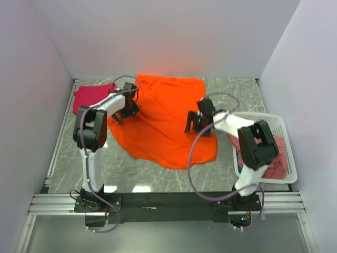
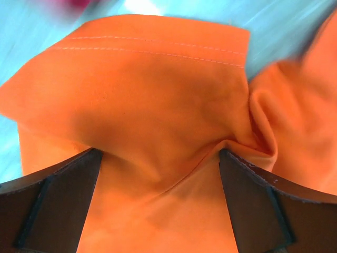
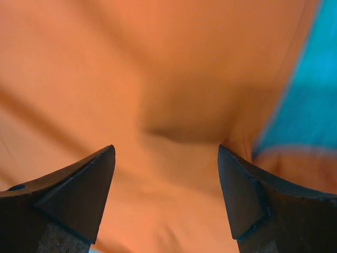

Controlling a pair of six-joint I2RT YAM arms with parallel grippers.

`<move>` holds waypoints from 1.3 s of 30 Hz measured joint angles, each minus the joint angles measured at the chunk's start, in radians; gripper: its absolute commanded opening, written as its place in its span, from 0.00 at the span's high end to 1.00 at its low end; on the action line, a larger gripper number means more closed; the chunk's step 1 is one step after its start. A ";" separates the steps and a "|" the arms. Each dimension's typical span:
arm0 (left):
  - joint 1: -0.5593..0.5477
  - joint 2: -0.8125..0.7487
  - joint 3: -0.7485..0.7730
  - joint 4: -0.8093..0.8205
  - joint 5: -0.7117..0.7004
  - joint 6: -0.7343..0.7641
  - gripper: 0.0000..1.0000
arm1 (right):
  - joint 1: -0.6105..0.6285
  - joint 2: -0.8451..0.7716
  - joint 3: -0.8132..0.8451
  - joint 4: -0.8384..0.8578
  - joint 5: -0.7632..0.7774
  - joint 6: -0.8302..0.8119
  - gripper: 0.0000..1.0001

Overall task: Fold and stack the t-shirts
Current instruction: Flatten the tshirt out

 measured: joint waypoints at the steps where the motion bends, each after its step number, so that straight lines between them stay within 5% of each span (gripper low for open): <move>1: 0.002 0.055 0.084 -0.020 -0.010 0.006 0.01 | 0.015 -0.043 -0.061 0.004 -0.001 0.014 0.15; 9: 0.007 0.401 0.652 -0.079 -0.010 0.158 0.00 | 0.410 -0.286 -0.348 0.074 -0.038 0.169 0.15; 14: 0.004 0.469 0.767 -0.059 0.023 0.256 0.01 | 0.662 -0.198 -0.201 0.034 -0.160 0.134 0.16; 18: 0.002 0.442 0.725 -0.026 0.027 0.315 0.00 | 0.718 -0.159 -0.001 -0.008 -0.169 0.038 0.13; 23: -0.002 0.244 0.547 -0.018 0.016 0.325 0.00 | 0.605 -0.237 0.131 -0.018 -0.140 0.010 0.11; 28: -0.026 -0.101 0.263 0.049 0.011 0.282 0.01 | 0.269 -0.237 0.199 -0.015 -0.109 0.035 0.08; 33: -0.068 -0.294 0.020 0.143 0.071 0.222 0.01 | 0.049 0.036 0.536 -0.092 0.011 0.000 0.06; 39: -0.088 -0.243 -0.143 0.167 0.157 0.185 0.01 | -0.067 0.442 0.939 -0.200 0.074 -0.027 0.05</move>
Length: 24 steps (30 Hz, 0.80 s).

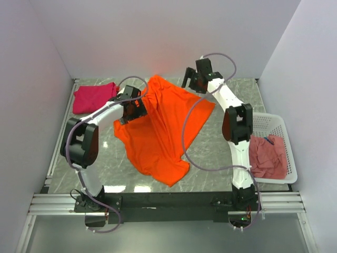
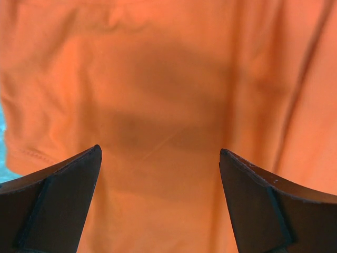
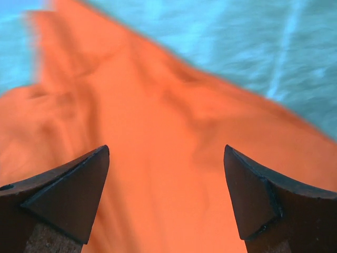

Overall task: Fold and stack the t-shirts
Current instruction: Flatten the tshirt out

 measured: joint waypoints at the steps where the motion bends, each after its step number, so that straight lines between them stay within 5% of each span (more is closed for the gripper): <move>1: 0.000 0.016 0.000 0.000 0.004 -0.003 0.01 | -0.011 0.041 0.032 -0.018 0.005 -0.003 0.05; 10: 0.001 0.141 0.045 -0.006 -0.016 -0.029 0.01 | -0.041 0.051 -0.184 -0.039 0.037 -0.004 0.04; 17: 0.019 0.218 0.111 -0.026 -0.039 -0.028 0.01 | -0.039 -0.132 -0.483 0.028 0.025 0.030 0.04; 24: 0.083 0.266 0.179 -0.037 -0.038 -0.005 0.01 | -0.027 -0.479 -0.990 0.166 0.029 0.135 0.04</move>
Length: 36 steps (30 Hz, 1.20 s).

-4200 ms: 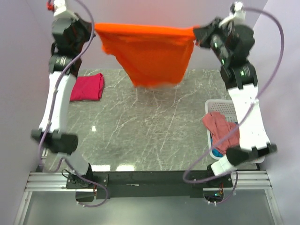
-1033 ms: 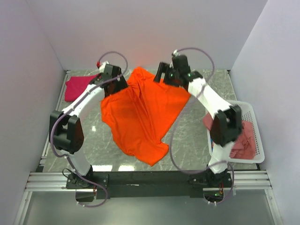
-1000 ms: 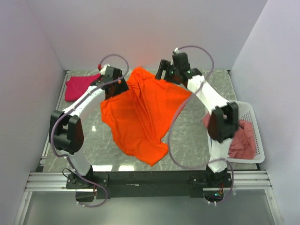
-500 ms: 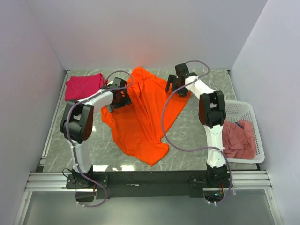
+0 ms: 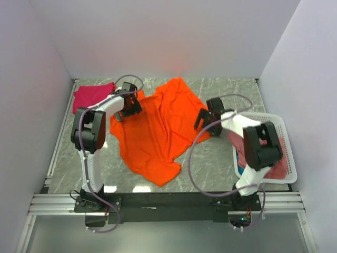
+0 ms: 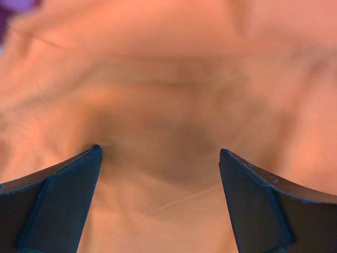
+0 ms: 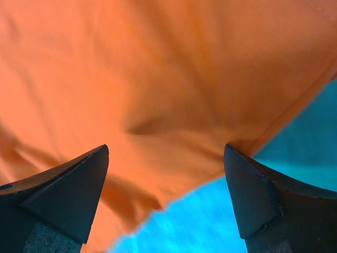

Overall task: Fold and stack the t-shirts
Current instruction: Flatten the tshirt out

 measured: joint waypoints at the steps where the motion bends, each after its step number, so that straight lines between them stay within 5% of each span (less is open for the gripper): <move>1: 0.008 0.009 0.016 -0.007 0.000 0.009 0.00 | 0.010 -0.063 -0.076 0.011 0.014 0.021 0.04; 6: 0.022 0.020 0.031 -0.012 0.004 0.088 0.00 | 0.249 -0.322 -0.364 0.021 0.134 0.156 0.03; 13: 0.020 -0.096 -0.052 -0.042 -0.013 0.138 0.00 | 0.578 -0.481 -0.379 -0.178 0.172 0.328 0.00; 21: 0.040 -0.177 -0.065 -0.053 -0.023 0.111 0.01 | 0.370 -0.402 0.074 -0.166 0.261 0.170 0.00; 27: 0.076 -0.177 -0.137 -0.043 -0.002 0.087 0.00 | 0.211 -0.100 0.375 -0.108 0.251 0.019 0.00; 36: 0.107 -0.120 -0.118 -0.006 0.060 0.103 0.00 | 0.117 0.304 0.581 -0.179 0.167 -0.085 0.00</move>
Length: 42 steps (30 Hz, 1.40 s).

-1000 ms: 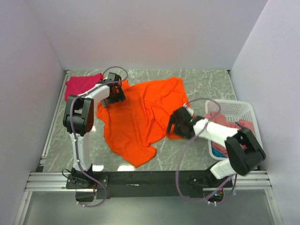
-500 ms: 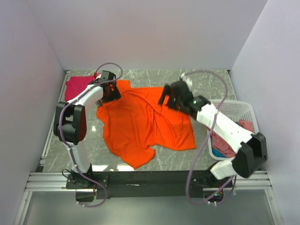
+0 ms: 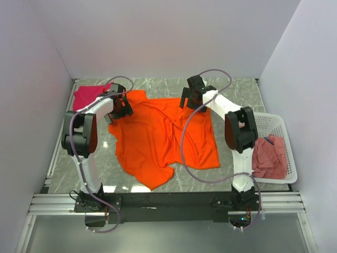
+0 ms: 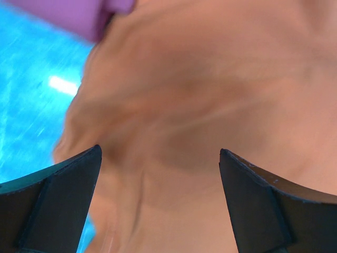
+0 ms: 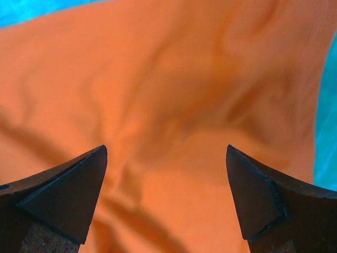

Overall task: Fold and stack the t-shirts
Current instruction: Flatten the tshirt out

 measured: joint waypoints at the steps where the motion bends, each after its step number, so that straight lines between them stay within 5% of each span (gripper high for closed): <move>1: 0.000 0.026 0.019 0.007 0.005 0.008 0.01 | -0.014 0.029 0.023 -0.013 -0.010 -0.005 0.00; 22: 0.015 0.430 0.610 -0.067 0.043 0.215 0.01 | -0.233 0.290 0.370 -0.237 -0.133 -0.039 0.02; 28: 0.022 0.458 0.664 -0.072 0.084 0.221 0.01 | -0.285 0.356 0.496 -0.320 -0.148 -0.045 0.09; 42: 0.030 0.517 0.768 -0.072 0.146 0.185 0.01 | -0.378 0.418 0.603 -0.327 -0.212 -0.098 0.07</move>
